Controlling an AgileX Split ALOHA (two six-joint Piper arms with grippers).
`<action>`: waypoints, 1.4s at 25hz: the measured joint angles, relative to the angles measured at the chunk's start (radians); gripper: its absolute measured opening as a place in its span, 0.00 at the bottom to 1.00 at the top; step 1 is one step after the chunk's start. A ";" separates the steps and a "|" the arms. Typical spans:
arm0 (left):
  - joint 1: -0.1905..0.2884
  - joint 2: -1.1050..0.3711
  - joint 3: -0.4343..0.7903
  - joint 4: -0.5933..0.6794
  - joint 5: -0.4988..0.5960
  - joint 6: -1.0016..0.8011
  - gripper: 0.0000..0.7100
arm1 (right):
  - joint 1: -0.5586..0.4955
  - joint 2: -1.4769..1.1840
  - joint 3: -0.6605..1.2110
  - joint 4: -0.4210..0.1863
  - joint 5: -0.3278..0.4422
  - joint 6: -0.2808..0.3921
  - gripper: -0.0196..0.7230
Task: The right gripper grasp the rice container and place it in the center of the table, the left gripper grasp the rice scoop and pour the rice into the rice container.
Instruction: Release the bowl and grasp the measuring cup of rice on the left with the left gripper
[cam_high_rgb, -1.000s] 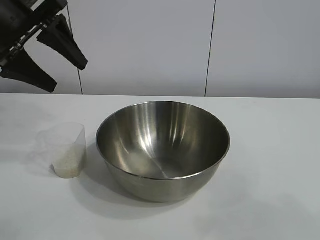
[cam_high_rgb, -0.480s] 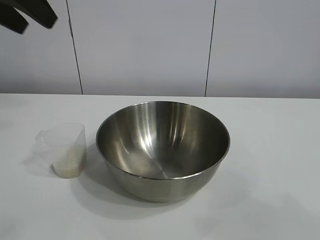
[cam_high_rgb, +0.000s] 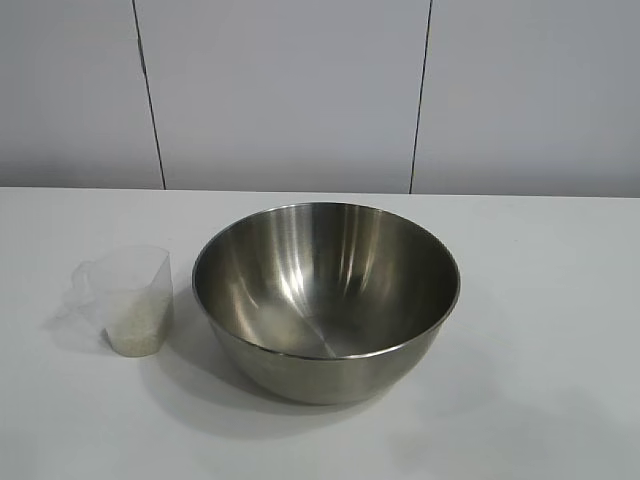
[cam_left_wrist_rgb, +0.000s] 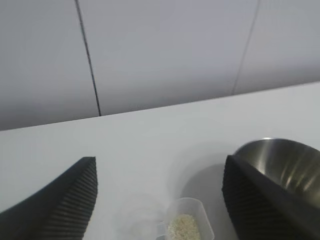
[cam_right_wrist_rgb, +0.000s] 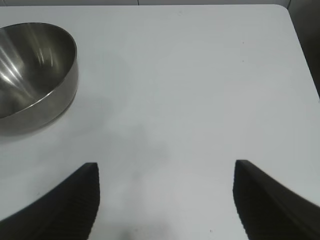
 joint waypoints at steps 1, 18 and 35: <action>0.000 -0.018 0.044 -0.016 -0.026 0.001 0.72 | 0.000 0.000 0.000 0.000 0.000 0.000 0.72; -0.229 0.057 0.401 0.267 -0.480 -0.347 0.68 | 0.000 0.000 0.000 0.000 0.000 0.000 0.72; -0.253 1.141 0.353 0.605 -1.253 -0.803 0.64 | 0.000 0.000 0.000 0.000 0.000 0.000 0.72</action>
